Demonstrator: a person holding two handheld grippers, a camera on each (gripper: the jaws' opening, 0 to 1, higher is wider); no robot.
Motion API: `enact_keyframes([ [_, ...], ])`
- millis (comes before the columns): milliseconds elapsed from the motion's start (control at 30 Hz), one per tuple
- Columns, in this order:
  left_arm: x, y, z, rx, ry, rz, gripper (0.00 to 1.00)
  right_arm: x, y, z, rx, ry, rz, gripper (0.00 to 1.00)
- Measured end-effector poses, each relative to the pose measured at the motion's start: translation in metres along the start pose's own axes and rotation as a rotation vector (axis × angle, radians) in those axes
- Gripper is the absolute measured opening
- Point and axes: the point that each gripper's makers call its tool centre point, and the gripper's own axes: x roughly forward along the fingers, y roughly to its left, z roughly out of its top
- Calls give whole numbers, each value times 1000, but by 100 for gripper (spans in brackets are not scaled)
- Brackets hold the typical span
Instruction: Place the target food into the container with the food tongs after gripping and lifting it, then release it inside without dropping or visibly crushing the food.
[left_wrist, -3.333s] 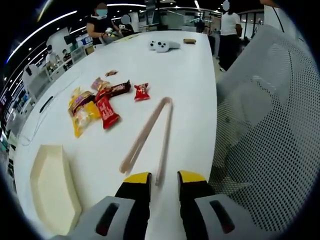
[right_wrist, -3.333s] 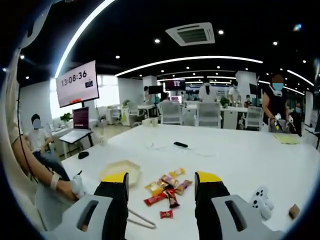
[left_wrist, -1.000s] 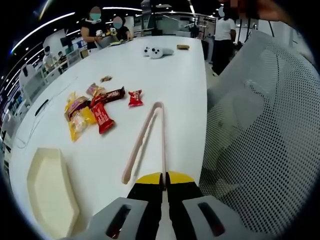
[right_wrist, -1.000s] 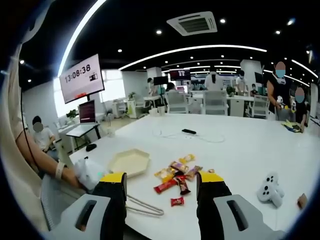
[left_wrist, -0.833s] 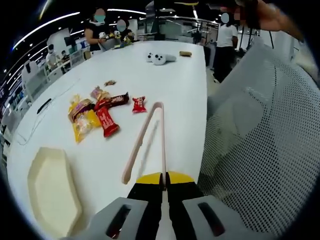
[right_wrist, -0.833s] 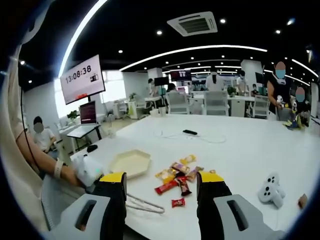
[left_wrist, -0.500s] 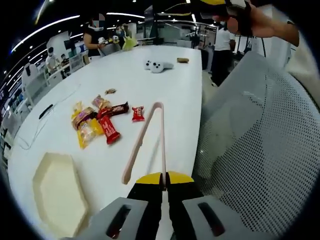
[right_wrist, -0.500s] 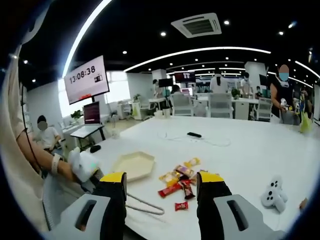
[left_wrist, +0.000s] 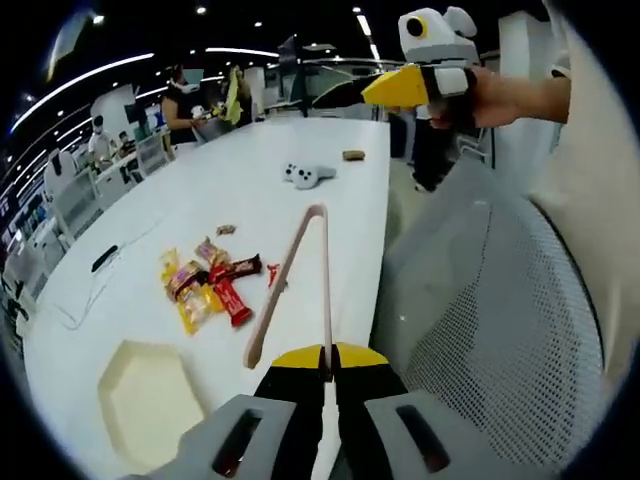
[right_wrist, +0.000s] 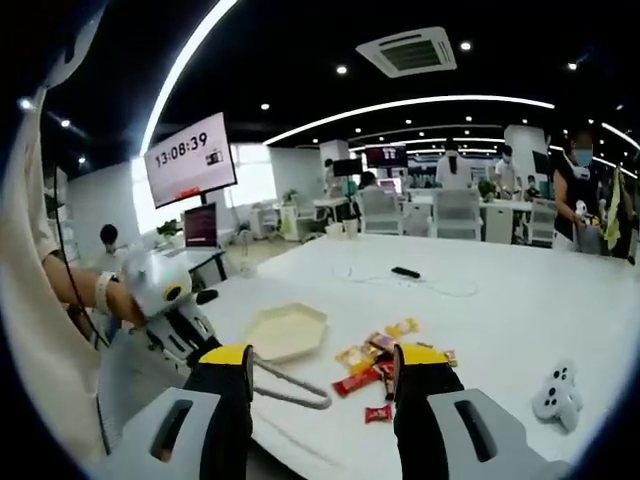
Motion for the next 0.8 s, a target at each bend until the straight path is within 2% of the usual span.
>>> enact_keyframes([
  [200,-14,-4,25,4,-57,-12,0,-3,11,7,-55,6,50,57],
  [233,-14,-4,27,3,-61,-14,0,-3,12,7,-73,12,55,58],
  [267,-16,-6,30,3,-68,-20,0,-3,15,4,-130,36,75,58],
  [400,-20,-15,37,20,-84,-44,0,-3,28,6,-131,34,132,58],
  [533,-29,-26,51,12,-135,-80,0,-5,38,11,-128,22,194,58],
  [633,-33,-27,53,10,-141,-93,0,-4,44,12,-135,25,226,58],
  [733,-34,-26,56,-10,-156,-103,0,0,48,6,-215,72,246,58],
  [800,-35,-26,60,-16,-168,-107,0,4,56,8,-197,66,279,58],
])
